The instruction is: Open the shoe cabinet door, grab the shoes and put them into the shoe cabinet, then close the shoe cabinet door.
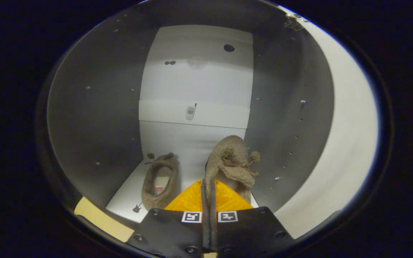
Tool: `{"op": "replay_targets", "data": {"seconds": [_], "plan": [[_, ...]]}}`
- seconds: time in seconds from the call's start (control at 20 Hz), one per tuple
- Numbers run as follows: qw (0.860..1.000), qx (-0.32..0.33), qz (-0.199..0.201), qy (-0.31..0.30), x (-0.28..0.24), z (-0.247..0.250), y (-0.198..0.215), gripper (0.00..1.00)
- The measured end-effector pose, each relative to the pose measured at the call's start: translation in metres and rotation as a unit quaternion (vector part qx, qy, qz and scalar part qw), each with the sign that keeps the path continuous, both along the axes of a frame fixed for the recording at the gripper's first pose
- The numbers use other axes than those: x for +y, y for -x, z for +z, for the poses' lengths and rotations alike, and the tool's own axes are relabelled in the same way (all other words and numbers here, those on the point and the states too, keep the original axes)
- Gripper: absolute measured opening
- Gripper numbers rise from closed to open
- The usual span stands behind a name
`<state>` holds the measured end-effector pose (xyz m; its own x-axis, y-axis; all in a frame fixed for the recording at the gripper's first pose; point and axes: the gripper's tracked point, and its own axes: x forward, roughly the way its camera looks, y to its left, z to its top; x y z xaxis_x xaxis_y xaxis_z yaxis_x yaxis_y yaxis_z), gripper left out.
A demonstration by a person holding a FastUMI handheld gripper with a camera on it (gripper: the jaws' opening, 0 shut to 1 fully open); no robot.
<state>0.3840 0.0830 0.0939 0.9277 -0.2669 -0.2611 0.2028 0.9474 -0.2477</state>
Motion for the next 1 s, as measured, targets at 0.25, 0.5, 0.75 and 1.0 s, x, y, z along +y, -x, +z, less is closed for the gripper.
{"op": "replay_targets", "data": {"seconds": [0.25,0.5,0.75,1.0], "plan": [[0.999,0.035,0.006,0.004,-0.014,-0.028,-0.037,0.02],[0.998,0.054,0.021,-0.001,-0.011,-0.043,-0.057,0.02],[0.998,0.055,0.032,-0.005,-0.002,-0.050,-0.064,0.03],[0.999,0.036,0.025,-0.029,-0.005,-0.047,-0.066,0.07]]}}
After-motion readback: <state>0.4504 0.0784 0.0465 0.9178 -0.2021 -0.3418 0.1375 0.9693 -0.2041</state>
